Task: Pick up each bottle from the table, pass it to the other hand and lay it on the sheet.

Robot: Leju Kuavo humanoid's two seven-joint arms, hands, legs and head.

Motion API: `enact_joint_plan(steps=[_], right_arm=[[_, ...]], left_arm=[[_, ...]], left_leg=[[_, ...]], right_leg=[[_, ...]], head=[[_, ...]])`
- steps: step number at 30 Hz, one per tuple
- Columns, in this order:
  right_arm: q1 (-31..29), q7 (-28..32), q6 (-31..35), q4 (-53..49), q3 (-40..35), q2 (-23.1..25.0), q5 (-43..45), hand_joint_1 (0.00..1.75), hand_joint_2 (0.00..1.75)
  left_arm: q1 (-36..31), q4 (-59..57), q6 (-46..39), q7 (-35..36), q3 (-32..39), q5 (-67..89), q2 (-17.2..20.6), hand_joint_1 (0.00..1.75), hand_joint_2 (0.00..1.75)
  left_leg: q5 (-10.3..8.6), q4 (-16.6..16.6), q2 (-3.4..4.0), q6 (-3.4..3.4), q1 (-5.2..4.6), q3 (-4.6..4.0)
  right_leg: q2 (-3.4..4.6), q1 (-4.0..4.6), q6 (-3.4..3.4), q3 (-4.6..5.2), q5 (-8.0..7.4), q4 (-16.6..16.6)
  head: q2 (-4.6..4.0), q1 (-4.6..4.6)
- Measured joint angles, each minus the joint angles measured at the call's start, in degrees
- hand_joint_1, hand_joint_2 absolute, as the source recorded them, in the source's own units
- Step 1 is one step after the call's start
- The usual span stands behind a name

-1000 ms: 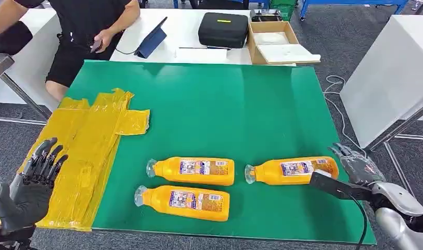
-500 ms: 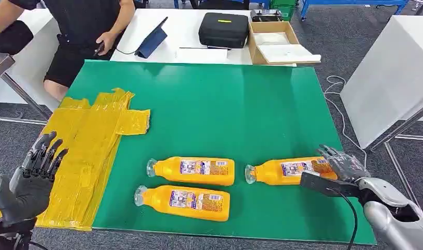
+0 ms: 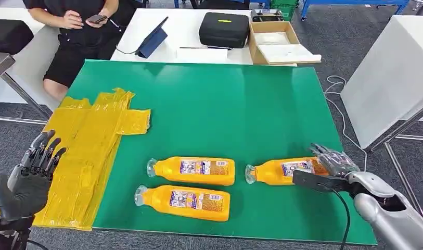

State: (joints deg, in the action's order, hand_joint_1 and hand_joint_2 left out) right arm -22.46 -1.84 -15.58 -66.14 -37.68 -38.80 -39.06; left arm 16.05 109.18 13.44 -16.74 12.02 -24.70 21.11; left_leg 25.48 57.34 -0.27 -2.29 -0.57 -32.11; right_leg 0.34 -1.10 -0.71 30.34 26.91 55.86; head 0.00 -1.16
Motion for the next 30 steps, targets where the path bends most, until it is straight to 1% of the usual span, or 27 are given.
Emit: enact_joint_plan(steps=[9,20,21,22,24,30], right_arm=[[-1.36,0.0,0.66,4.33,-3.96,0.87,0.13,0.0,1.75],[-3.08,-0.02,0.76,8.44,-5.48,2.1,0.61,0.0,1.75],[-3.33,-0.02,0.44,8.89,-5.61,2.23,0.63,0.98,1.75],[-3.59,0.0,0.13,9.31,-5.7,2.34,0.63,1.71,1.75],[-4.03,0.04,-0.2,10.07,-5.96,2.56,0.91,1.75,1.75],[-4.2,0.07,0.24,10.88,-6.36,2.8,1.68,1.75,1.75]], left_arm=[[0.33,-0.02,0.5,0.13,0.89,-0.24,0.0,0.0,0.0],[-1.47,-1.42,-0.64,1.31,0.81,-2.82,0.66,0.0,0.0],[-1.65,-1.46,-0.72,1.33,0.72,-2.95,0.81,0.0,0.0],[-1.85,-1.55,-0.77,1.4,0.63,-3.02,0.9,0.0,0.0],[-2.25,-1.75,-0.81,1.53,0.39,-3.24,0.96,0.0,0.0],[-3.54,-2.23,-1.03,1.77,-0.37,-3.06,0.96,0.0,0.0]], left_leg=[[0.0,0.0,0.0,0.0,0.0,-0.01],[0.0,0.0,0.01,0.01,0.01,0.14],[0.0,0.0,0.01,0.01,0.01,0.15],[0.0,0.0,0.01,0.01,0.01,0.18],[0.0,0.0,0.01,0.01,0.01,0.25],[-0.01,0.0,0.01,0.02,-0.01,0.34]], right_leg=[[0.0,0.0,0.0,0.02,0.0,-0.01],[0.01,0.01,0.0,-0.08,-0.01,-0.01],[0.01,0.0,0.0,-0.09,-0.01,-0.02],[0.0,0.01,0.0,-0.12,-0.01,-0.02],[0.0,0.01,0.0,-0.18,-0.01,-0.02],[-0.01,0.01,-0.06,-0.25,-0.05,-0.03]], head=[[0.0,0.0],[0.0,0.0],[0.0,0.02],[0.0,0.0],[0.0,0.0],[0.0,0.0]])
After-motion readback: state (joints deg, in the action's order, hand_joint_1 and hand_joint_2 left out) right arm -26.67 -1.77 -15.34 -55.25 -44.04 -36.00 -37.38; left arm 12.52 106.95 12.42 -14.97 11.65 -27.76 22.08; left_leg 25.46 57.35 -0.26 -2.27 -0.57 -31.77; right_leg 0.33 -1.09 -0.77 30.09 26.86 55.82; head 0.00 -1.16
